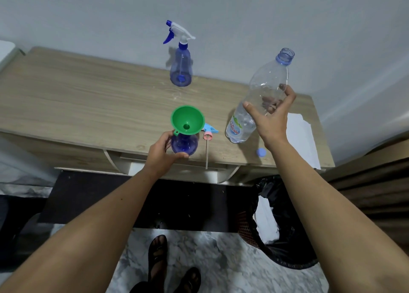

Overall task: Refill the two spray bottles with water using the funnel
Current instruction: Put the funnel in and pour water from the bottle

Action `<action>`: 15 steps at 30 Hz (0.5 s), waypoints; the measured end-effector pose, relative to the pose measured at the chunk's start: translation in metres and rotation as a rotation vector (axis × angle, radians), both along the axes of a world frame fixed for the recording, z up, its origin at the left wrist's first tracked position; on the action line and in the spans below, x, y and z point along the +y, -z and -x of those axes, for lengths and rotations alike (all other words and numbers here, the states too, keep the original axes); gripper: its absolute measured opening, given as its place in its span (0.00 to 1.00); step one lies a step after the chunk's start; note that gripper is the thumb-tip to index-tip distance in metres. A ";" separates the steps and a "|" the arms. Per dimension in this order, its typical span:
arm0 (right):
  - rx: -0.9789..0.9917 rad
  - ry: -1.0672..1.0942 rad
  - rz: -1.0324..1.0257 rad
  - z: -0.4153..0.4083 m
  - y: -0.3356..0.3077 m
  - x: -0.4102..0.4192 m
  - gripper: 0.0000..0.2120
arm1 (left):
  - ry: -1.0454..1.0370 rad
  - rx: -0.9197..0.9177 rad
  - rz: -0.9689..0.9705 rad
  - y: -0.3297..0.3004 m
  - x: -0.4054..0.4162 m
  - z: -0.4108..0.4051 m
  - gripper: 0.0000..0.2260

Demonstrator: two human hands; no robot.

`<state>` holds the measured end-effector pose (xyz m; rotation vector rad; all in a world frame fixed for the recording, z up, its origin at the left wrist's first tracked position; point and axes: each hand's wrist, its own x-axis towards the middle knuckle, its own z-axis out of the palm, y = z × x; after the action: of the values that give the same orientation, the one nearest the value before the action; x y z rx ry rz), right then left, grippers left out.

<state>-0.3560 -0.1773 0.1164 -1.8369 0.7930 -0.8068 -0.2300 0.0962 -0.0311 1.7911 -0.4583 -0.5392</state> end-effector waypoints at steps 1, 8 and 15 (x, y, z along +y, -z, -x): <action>0.000 -0.002 -0.005 0.001 0.001 -0.001 0.48 | 0.002 0.001 0.004 0.000 0.000 0.001 0.36; 0.019 -0.008 -0.021 0.012 0.002 0.001 0.46 | 0.006 0.024 0.027 -0.003 0.000 0.000 0.37; 0.028 0.071 -0.092 0.038 0.024 0.032 0.38 | 0.021 0.043 0.051 -0.005 0.002 0.001 0.38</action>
<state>-0.3937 -0.1449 0.0919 -1.7497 0.9032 -0.7781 -0.2310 0.0984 -0.0259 1.7244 -0.4575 -0.5751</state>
